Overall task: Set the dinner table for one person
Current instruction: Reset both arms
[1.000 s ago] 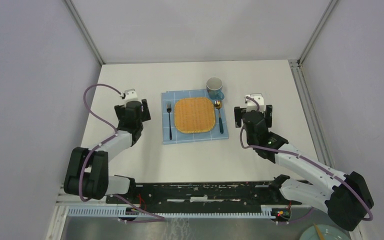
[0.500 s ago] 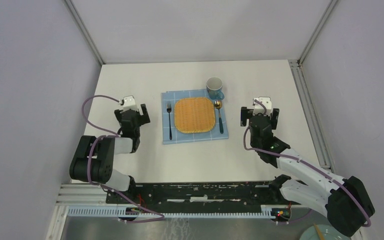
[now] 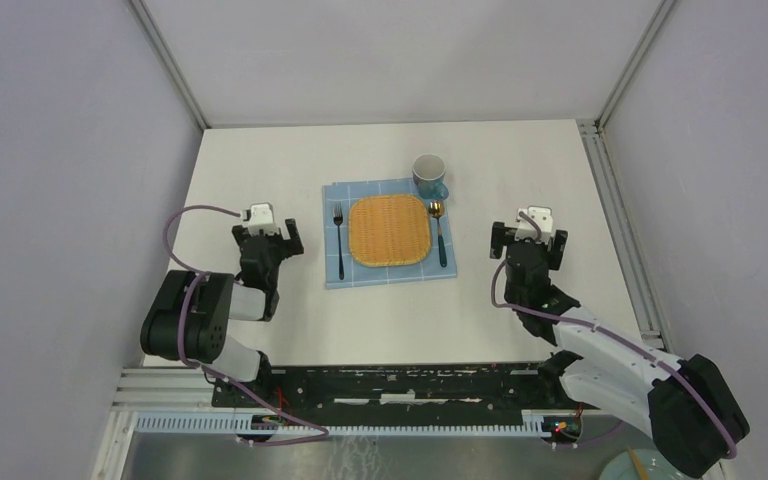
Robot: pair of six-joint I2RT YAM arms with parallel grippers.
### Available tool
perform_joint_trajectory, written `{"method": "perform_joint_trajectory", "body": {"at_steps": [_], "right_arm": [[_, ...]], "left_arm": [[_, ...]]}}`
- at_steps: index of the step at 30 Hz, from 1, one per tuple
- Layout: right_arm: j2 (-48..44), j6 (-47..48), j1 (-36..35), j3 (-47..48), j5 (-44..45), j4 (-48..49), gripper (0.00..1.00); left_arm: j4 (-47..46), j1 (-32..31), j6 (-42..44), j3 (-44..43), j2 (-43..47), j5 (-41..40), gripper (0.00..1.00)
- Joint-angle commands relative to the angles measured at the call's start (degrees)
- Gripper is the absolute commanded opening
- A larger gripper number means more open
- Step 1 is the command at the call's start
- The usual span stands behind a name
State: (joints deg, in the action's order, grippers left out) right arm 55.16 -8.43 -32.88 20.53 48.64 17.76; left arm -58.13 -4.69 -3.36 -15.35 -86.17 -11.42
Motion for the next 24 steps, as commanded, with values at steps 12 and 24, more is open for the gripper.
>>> {"method": "perform_joint_trajectory", "body": {"at_steps": [12,24], "right_arm": [[3.94,7.97,7.16,-4.47,2.56,19.24,0.98],[26.63,15.98,12.03,0.86,-11.63,29.69,0.98]], "left_arm": [[-9.89,0.86,2.83,2.08,-1.36,1.19,1.0],[-9.85,0.88,2.83,2.06,-1.33,1.26,1.0]]}}
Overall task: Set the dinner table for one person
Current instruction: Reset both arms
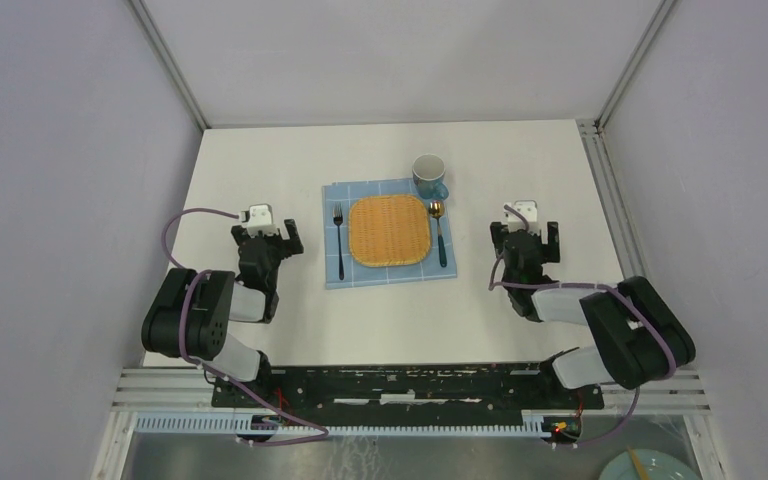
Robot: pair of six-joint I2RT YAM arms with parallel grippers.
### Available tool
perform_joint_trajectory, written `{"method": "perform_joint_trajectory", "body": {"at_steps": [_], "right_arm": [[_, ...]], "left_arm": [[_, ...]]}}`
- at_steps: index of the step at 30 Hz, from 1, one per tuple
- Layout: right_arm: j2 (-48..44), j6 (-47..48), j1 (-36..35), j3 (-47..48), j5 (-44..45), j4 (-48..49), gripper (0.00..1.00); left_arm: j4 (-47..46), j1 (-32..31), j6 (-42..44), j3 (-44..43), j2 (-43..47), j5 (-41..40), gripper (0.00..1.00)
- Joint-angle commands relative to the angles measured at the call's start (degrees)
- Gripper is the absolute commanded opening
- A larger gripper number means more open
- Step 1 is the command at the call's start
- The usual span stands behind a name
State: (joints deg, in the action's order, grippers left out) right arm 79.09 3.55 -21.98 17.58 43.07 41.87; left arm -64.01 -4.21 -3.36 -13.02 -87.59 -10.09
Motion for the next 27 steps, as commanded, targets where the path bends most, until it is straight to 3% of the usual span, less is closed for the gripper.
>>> {"method": "perform_joint_trajectory", "body": {"at_steps": [1,3,5,12,13,16,27], "right_arm": [[4.27,4.3,2.11,3.48,-7.72,8.1,0.98],[6.82,3.62,3.59,2.89,-6.22,12.88,0.98],[5.24,0.71,5.69,3.28,-7.58,9.09,0.98],[7.5,-6.71,13.05,1.56,-15.68,11.11,0.98],[9.7,-5.84,13.28,1.35,-15.66,15.92,0.98],[7.57,-8.02,14.79,3.09,-17.59,9.08,0.98],[7.84,-7.68,14.9,2.87,-17.56,10.14,0.98]], "left_arm": [[-4.02,0.43,2.83,-0.26,0.06,-0.11,1.0],[-4.04,0.38,2.83,-0.26,0.05,-0.08,1.0],[-4.08,0.36,2.83,-0.26,0.04,-0.14,1.0],[-4.09,0.37,2.83,-0.26,0.05,-0.05,1.0],[-4.06,0.42,2.83,-0.26,0.05,-0.1,1.0],[-4.03,0.37,2.85,-0.3,0.06,-0.06,1.0],[-4.07,0.43,2.83,-0.26,0.05,-0.11,1.0]]}}
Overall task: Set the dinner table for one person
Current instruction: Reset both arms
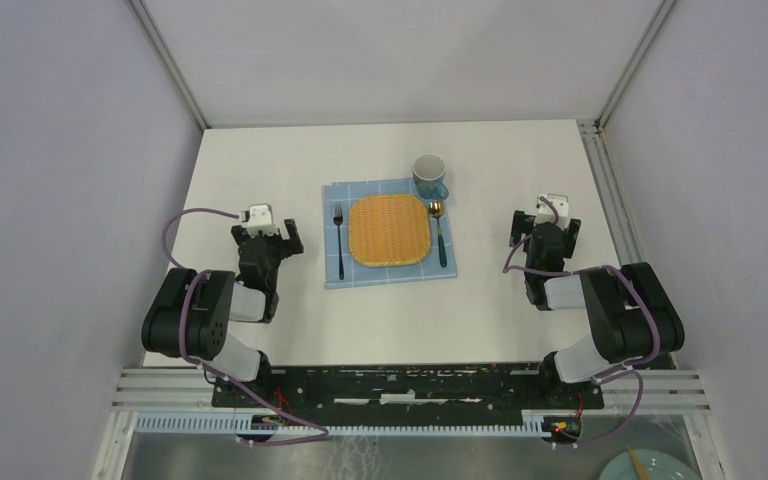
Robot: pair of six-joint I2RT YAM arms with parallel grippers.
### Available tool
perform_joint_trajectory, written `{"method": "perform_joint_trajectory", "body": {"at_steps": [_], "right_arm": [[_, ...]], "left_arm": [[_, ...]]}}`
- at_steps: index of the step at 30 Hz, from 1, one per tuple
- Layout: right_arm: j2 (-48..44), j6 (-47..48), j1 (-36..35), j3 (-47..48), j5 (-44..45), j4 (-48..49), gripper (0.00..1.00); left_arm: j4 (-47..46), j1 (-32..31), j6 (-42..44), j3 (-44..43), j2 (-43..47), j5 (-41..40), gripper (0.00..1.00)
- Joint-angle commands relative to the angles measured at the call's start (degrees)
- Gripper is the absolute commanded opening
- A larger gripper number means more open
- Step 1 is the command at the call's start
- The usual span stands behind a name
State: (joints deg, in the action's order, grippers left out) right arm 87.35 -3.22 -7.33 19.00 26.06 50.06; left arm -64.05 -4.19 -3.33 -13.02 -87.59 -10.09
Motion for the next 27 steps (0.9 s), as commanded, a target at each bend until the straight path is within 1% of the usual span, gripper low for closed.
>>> {"method": "perform_joint_trajectory", "body": {"at_steps": [1,27], "right_arm": [[-0.43,-0.91,0.26,1.42,-0.57,1.92,0.98],[-0.43,-0.86,0.24,1.44,-0.58,1.8,0.98]], "left_arm": [[-3.98,0.4,2.81,-0.3,0.04,-0.06,1.0],[-3.64,0.45,2.79,-0.51,0.01,0.21,1.0]]}}
